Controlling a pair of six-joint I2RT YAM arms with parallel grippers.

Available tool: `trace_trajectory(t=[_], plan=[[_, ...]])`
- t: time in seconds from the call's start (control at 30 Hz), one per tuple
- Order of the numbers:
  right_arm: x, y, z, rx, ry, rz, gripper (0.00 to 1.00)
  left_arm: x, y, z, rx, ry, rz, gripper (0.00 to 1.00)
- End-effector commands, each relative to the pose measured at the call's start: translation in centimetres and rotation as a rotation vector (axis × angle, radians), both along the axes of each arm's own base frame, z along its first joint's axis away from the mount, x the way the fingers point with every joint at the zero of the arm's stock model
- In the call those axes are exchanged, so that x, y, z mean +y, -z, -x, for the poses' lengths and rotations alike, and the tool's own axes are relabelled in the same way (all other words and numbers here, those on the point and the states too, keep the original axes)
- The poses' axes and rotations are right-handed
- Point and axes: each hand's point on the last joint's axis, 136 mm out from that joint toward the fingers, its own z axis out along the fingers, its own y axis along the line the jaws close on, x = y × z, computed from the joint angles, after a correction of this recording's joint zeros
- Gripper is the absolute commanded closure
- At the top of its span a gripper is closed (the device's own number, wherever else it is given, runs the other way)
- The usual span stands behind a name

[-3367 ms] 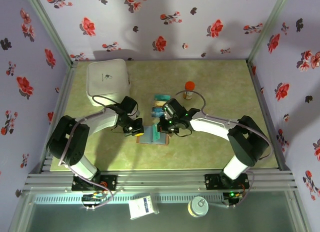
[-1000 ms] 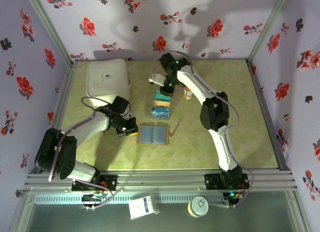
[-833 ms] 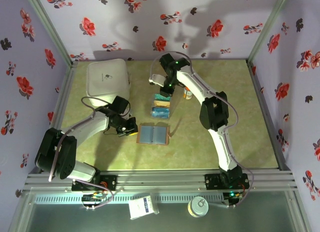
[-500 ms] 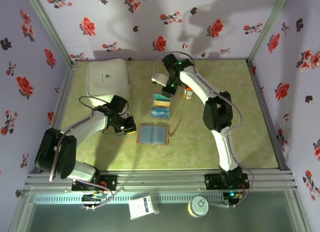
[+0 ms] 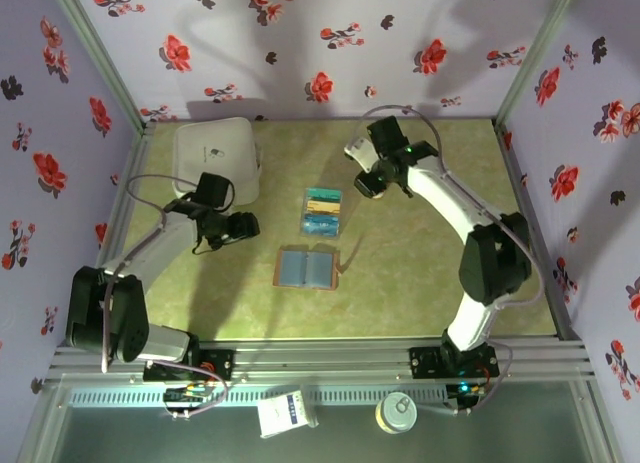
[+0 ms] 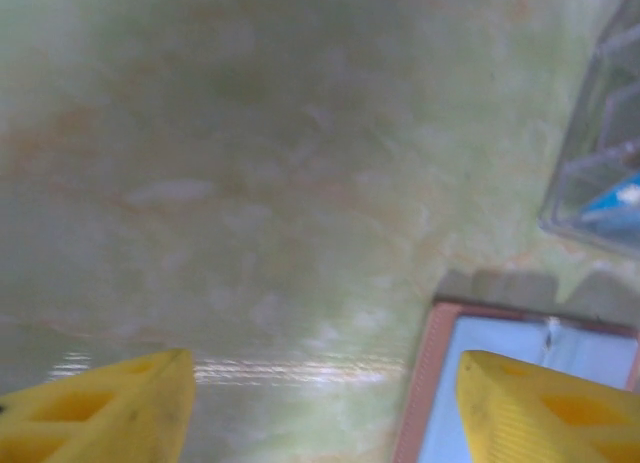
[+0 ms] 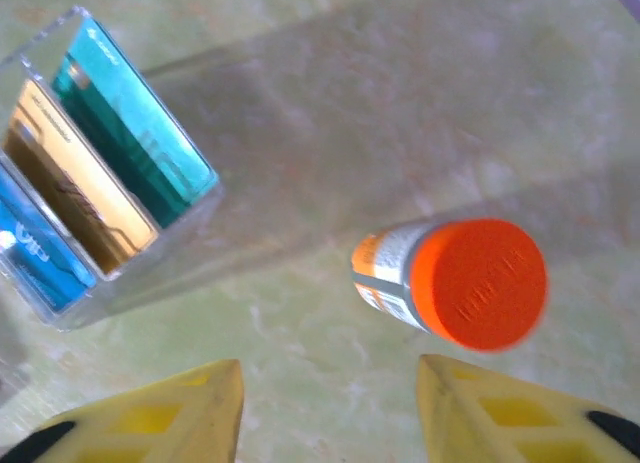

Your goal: Take the credit cards out of the card holder

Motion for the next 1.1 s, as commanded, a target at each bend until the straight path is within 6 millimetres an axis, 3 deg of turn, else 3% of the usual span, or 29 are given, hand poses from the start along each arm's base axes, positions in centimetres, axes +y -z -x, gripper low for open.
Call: trace_trajectory(t=[0.0, 0.1, 0.33, 0.53, 0.67, 0.87, 1.07], plan=[[-3.4, -1.8, -0.6, -0.123, 0.175, -0.022, 0.42, 3.0, -1.2, -1.2, -0.064, -0.056, -0.074, 0.16], [-6.3, -1.8, 0.5, -0.166, 0.261, -0.021, 0.31, 5.0, -1.6, -1.9, -0.090, -0.106, -0.097, 0.01], [-12.6, -1.9, 2.4, -0.279, 0.501, -0.065, 0.01, 10.3, -1.4, -2.9, -0.111, -0.221, -0.192, 0.00], [-16.9, 0.4, 2.7, -0.323, 0.707, -0.118, 0.01, 15.2, -1.8, -3.3, -0.205, -0.377, -0.345, 0.00], [-18.2, 3.0, 2.6, -0.358, 0.787, -0.167, 0.01, 17.6, -2.9, -3.1, -0.292, -0.431, -0.475, 0.00], [-19.7, 6.3, 2.1, -0.425, 0.875, -0.229, 0.01, 18.4, -2.8, -3.4, -0.439, -0.410, -0.545, 0.00], [-20.4, 6.8, 1.5, -0.508, 0.897, -0.240, 0.01, 18.1, -1.9, -4.1, -0.558, -0.386, -0.548, 0.00]])
